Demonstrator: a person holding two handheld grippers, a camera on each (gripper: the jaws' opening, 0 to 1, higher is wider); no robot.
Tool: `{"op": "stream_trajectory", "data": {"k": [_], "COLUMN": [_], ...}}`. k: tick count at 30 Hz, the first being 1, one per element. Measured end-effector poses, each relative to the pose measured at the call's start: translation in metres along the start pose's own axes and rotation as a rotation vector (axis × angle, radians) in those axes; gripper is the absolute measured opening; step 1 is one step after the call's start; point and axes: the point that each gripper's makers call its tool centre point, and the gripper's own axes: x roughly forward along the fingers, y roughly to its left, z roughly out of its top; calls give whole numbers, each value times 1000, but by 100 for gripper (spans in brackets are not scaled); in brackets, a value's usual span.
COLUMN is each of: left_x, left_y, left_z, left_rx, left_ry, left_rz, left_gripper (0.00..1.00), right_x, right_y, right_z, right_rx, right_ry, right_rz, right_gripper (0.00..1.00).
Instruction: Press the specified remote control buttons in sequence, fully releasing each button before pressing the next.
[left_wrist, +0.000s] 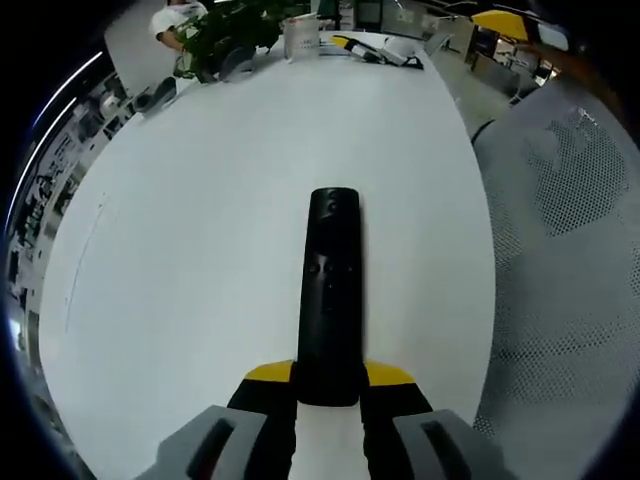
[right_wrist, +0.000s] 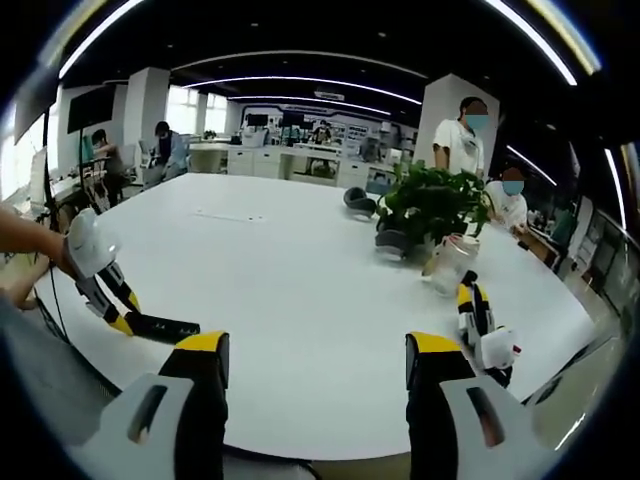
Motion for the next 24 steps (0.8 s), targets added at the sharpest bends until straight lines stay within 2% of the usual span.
{"op": "stream_trajectory", "data": {"k": [24], "left_x": [-2], "left_y": [-20], "left_z": [-4], "left_rx": [-9], "left_ry": [11], "left_rz": [8], "left_gripper": [23], "right_x": [2], "right_y": [8], "right_z": [-1], "right_rx": [13], "right_ry": [12], "right_rz": [50], "right_gripper": [74]}}
